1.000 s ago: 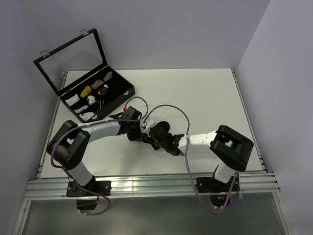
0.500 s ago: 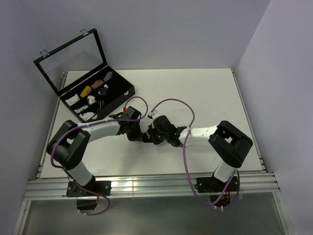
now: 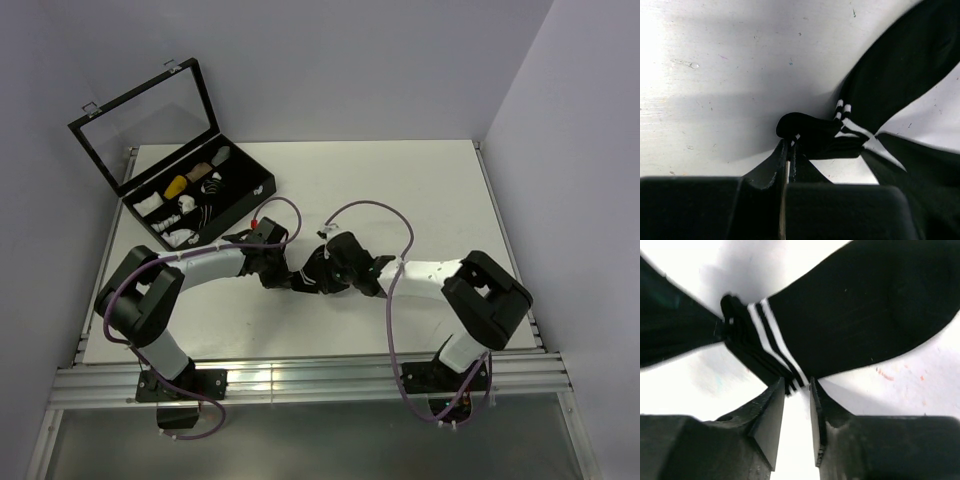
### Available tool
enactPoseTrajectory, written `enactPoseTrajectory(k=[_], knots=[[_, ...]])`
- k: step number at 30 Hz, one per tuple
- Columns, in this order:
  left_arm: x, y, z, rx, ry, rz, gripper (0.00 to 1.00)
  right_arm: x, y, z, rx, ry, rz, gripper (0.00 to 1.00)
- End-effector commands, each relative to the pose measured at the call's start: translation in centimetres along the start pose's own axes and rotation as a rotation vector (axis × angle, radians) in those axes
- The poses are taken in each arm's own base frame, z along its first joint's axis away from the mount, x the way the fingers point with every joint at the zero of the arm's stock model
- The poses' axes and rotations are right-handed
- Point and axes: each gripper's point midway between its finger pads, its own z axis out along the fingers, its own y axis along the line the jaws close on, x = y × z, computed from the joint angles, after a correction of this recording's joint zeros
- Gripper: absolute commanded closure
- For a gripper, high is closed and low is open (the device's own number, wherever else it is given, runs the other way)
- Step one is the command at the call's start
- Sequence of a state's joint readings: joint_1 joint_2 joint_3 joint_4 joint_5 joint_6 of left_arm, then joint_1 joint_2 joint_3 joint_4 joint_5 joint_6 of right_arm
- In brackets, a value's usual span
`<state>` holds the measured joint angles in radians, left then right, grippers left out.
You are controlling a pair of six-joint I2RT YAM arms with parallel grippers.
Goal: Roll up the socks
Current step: Roll the sock at the center of the board.
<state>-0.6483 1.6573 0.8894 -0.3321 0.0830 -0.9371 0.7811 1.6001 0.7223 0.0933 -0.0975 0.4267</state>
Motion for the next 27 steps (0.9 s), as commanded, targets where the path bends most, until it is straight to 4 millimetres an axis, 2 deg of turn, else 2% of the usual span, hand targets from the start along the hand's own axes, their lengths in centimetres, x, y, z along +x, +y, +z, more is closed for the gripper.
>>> enactPoseTrajectory(k=[1, 2, 7, 17, 27], knots=[[0.1, 2.4, -0.2, -0.100, 0.006, 0.012, 1.00, -1.0, 0.3, -1.7, 0.080, -0.050, -0.165, 0.65], [0.1, 2.4, -0.1, -0.102, 0.008, 0.016, 1.00, -1.5, 0.5, -1.9, 0.099, -0.074, -0.192, 0.65], [0.1, 2.3, -0.2, -0.099, 0.015, 0.025, 1.00, -1.9, 4.0, -2.7, 0.033, -0.163, -0.362, 0.64], [0.2, 2.1, -0.2, -0.095, 0.026, 0.038, 1.00, -1.9, 6.6, -2.5, 0.001, -0.184, -0.565, 0.58], [0.2, 2.2, -0.2, -0.094, 0.026, 0.040, 1.00, -1.0, 7.1, -0.8, 0.004, -0.158, -0.600, 0.60]])
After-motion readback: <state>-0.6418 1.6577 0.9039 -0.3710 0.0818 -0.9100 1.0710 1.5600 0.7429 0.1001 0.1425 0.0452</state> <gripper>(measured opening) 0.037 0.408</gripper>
